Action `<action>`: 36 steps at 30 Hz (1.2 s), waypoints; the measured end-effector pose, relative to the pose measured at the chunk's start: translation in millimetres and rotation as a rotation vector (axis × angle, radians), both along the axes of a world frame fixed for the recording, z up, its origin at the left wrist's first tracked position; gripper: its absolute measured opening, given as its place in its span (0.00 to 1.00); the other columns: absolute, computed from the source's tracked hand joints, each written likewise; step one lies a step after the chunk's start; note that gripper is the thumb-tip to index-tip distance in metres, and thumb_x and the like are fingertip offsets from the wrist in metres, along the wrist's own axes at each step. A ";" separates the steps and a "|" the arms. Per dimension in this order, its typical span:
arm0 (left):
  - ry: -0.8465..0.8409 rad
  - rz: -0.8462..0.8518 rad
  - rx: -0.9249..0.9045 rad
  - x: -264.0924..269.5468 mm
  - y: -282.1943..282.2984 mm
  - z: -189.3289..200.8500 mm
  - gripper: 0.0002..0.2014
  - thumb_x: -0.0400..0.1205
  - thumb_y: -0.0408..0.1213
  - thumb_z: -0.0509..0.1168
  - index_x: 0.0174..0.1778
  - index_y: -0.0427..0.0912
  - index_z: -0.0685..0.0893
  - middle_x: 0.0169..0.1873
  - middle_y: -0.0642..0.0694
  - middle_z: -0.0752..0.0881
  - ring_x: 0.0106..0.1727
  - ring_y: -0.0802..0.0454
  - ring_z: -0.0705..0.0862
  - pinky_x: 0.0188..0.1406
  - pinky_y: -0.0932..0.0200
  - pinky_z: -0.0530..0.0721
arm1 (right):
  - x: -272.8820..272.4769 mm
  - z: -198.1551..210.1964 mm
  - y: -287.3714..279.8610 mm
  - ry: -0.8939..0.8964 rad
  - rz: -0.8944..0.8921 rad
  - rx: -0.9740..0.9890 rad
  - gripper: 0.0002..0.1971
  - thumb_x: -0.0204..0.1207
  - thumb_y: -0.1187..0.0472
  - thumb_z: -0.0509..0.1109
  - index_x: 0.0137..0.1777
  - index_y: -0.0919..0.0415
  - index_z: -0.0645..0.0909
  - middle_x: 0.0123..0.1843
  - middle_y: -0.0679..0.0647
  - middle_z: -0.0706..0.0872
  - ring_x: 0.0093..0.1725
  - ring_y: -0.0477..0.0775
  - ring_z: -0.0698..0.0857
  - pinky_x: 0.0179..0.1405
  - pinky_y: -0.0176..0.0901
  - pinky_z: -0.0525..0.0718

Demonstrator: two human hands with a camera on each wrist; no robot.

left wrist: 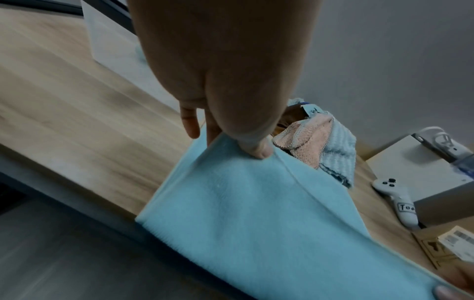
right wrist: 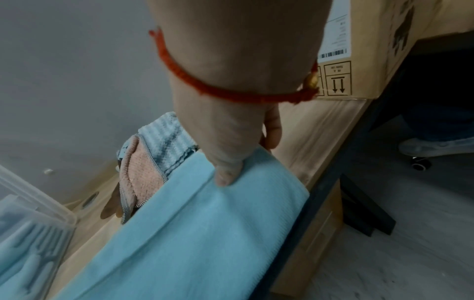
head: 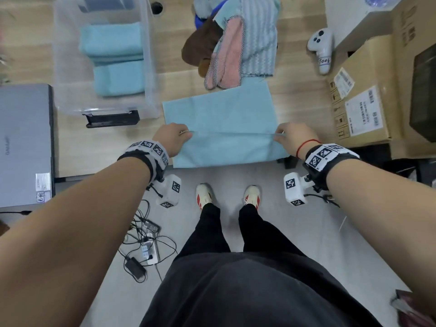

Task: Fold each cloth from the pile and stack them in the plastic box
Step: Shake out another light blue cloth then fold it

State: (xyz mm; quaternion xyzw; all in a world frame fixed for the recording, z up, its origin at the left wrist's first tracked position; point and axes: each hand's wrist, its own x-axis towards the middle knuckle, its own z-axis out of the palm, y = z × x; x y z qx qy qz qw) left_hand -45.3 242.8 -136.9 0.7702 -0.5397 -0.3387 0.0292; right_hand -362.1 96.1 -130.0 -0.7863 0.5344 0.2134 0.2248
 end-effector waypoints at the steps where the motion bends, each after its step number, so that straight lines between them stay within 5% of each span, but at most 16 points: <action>1: -0.014 0.042 -0.031 1.7 -3.1 3.7 0.13 0.87 0.42 0.58 0.42 0.39 0.80 0.38 0.41 0.82 0.46 0.38 0.81 0.37 0.54 0.69 | 3.1 3.6 -4.8 -0.053 -0.038 -0.033 0.11 0.82 0.51 0.66 0.58 0.55 0.83 0.54 0.62 0.86 0.54 0.66 0.84 0.45 0.49 0.79; 4: -0.049 0.137 -0.058 8.4 -10.7 4.7 0.09 0.88 0.40 0.55 0.45 0.41 0.76 0.38 0.42 0.80 0.45 0.37 0.81 0.35 0.54 0.68 | 14.2 10.6 -19.2 -0.210 -0.148 -0.092 0.11 0.82 0.53 0.66 0.59 0.57 0.82 0.55 0.62 0.87 0.55 0.66 0.83 0.49 0.51 0.80; 9: -0.102 0.282 -0.043 10.9 -13.5 5.0 0.09 0.89 0.37 0.50 0.50 0.39 0.74 0.37 0.44 0.77 0.40 0.40 0.78 0.33 0.53 0.65 | 38.2 14.2 -41.1 -0.390 -0.238 -0.126 0.08 0.81 0.61 0.67 0.58 0.57 0.84 0.56 0.58 0.88 0.56 0.62 0.84 0.49 0.40 0.73; 14: -0.080 0.383 -0.040 11.9 -24.0 -12.6 0.12 0.89 0.35 0.49 0.58 0.34 0.75 0.44 0.36 0.82 0.44 0.37 0.79 0.38 0.52 0.68 | 58.5 6.3 -57.9 -0.379 -0.279 -0.144 0.12 0.81 0.56 0.67 0.60 0.59 0.83 0.57 0.61 0.87 0.59 0.64 0.83 0.51 0.43 0.76; 25: -0.105 0.495 0.124 21.5 -61.3 -16.2 0.11 0.84 0.27 0.48 0.59 0.37 0.70 0.45 0.39 0.75 0.36 0.43 0.73 0.35 0.53 0.69 | 78.0 -37.9 -93.1 -0.383 -0.330 -0.068 0.10 0.83 0.58 0.63 0.60 0.59 0.80 0.55 0.63 0.87 0.55 0.64 0.84 0.47 0.44 0.76; 36: -0.189 0.474 0.210 21.2 -83.6 -35.9 0.15 0.83 0.26 0.53 0.66 0.35 0.71 0.59 0.33 0.79 0.59 0.34 0.79 0.47 0.50 0.72 | 72.2 -61.4 -114.1 -0.202 -0.303 -0.092 0.13 0.83 0.52 0.59 0.57 0.61 0.77 0.44 0.58 0.80 0.43 0.60 0.77 0.41 0.45 0.71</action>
